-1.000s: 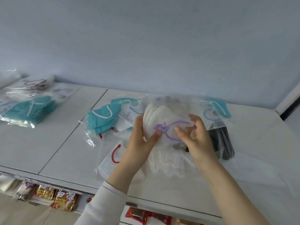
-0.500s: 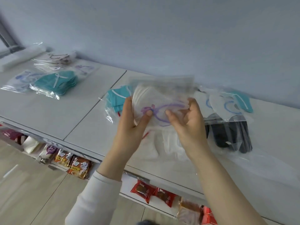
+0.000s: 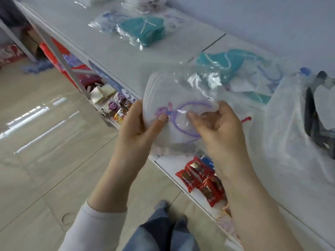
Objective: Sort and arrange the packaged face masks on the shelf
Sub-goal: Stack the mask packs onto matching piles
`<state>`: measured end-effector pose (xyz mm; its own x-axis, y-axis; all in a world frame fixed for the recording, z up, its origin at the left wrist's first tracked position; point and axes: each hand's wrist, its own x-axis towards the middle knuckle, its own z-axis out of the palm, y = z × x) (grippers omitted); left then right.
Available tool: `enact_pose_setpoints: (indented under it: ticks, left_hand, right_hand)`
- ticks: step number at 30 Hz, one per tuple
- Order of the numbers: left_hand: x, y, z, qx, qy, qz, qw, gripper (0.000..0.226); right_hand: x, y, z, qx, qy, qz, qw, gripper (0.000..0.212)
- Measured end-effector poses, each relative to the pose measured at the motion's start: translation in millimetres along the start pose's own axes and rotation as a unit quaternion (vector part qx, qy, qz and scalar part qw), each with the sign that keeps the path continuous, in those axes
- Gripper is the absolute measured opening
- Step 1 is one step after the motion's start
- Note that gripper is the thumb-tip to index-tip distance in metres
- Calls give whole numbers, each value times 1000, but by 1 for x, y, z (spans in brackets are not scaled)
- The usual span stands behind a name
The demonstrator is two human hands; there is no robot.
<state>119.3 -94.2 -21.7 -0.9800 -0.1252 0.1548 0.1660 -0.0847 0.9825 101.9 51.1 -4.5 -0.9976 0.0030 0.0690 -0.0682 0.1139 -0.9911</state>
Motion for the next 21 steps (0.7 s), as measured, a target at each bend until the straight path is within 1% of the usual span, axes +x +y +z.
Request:
enact_pose_setpoints:
  ticks: [3, 5, 6, 8, 10, 12, 16, 19, 21]
  left_hand:
    - [-28, -14, -54, -11, 78, -75, 994, 29]
    - [-47, -26, -92, -28, 135, -121, 983, 31]
    - [-56, -32, -110, -37, 160, -141, 976, 31]
    - [-74, -49, -145, -33, 195, -180, 964, 27]
    - [-92, -64, -179, -4, 204, -226, 953, 25]
    - [-109, -82, -217, 6, 211, -271, 939, 18]
    - [-131, -106, -302, 18, 216, -335, 917, 20]
    - [-140, -106, -357, 5, 254, -370, 893, 23]
    - [-142, -103, -387, -12, 282, -379, 881, 23]
  right_hand:
    - [-18, 21, 45, 26, -81, 76, 993, 17]
    - [-30, 38, 78, 53, -125, 123, 983, 18]
    - [-36, 46, 96, 61, -139, 150, 977, 16]
    - [-45, 68, 137, 67, -144, 208, 965, 5]
    - [-54, 93, 177, 55, -141, 256, 955, 10]
    - [-64, 116, 215, 17, -140, 290, 946, 10]
    - [-86, 147, 288, -54, -137, 342, 928, 3]
    - [-97, 148, 347, -57, -154, 373, 913, 6]
    - [-99, 145, 383, -55, -168, 386, 906, 8]
